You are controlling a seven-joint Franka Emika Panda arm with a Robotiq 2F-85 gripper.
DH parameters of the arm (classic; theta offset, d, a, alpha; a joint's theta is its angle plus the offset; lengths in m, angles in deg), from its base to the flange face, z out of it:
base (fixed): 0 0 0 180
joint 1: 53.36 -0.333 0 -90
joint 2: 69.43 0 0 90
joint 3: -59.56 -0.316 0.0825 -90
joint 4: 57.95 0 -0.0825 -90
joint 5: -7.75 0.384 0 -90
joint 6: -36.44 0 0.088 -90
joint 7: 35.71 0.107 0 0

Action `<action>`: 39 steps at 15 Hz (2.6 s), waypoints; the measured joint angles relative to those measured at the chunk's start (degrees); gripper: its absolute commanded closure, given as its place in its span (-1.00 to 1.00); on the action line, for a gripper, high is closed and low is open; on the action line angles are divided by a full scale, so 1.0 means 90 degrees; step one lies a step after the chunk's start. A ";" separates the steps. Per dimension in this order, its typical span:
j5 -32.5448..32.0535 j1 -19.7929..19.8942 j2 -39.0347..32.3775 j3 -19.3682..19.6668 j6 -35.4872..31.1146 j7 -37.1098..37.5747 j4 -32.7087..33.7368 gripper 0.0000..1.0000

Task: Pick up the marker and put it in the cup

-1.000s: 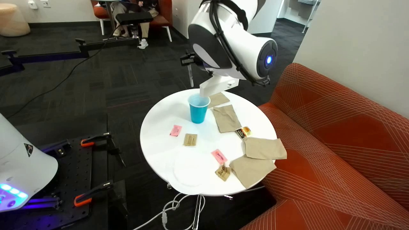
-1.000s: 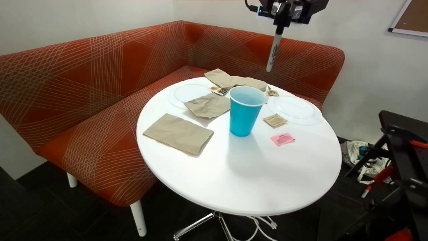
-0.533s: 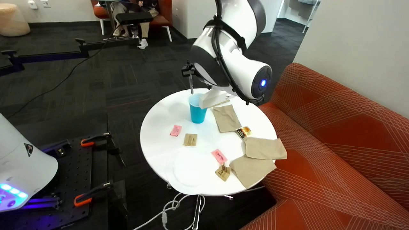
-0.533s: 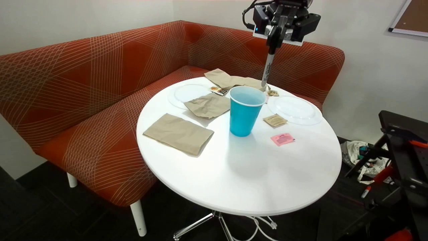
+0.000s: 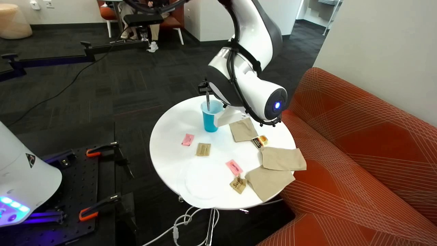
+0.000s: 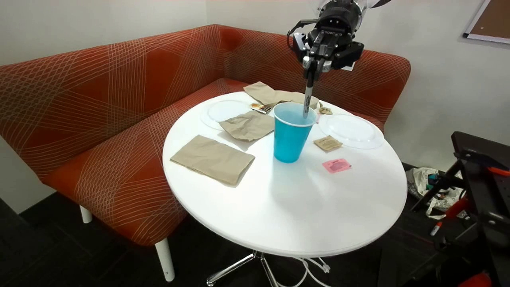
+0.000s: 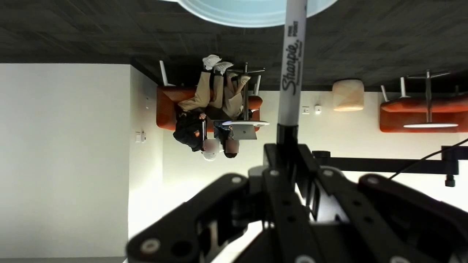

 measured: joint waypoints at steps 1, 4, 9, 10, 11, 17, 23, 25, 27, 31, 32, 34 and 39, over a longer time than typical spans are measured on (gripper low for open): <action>0.0017 -0.0002 -0.0056 -0.0001 -0.0068 0.0000 0.0022 0.93; 0.0069 -0.0010 -0.0210 -0.0017 -0.0269 0.0000 0.0081 0.93; 0.0072 -0.0021 -0.0509 -0.0049 -0.0536 0.0000 0.0172 0.93; 0.0072 -0.0023 -0.0571 -0.0056 -0.0588 0.0000 0.0184 0.93; 0.0072 -0.0025 -0.0632 -0.0061 -0.0636 0.0000 0.0199 0.93; 0.0072 -0.0101 -0.0937 -0.0081 -0.0927 0.0000 0.0313 0.09; 0.0072 -0.0222 -0.0904 -0.0159 -0.1325 0.0000 0.0377 -0.82; 0.0072 -0.0258 -0.0746 -0.0181 -0.1465 -0.0009 0.0337 -1.00; 0.0072 -0.0303 -0.0459 -0.0197 -0.1592 -0.0073 0.0205 -1.00; 0.0064 -0.0421 0.0405 -0.0209 -0.1715 -0.0123 -0.0316 -1.00; 0.0062 -0.0452 0.0671 -0.0211 -0.1715 -0.0123 -0.0474 -1.00; 0.0054 -0.0509 0.1131 -0.0216 -0.1715 -0.0123 -0.0735 -1.00; 0.0040 -0.0610 0.1975 -0.0228 -0.1715 -0.0123 -0.1192 -1.00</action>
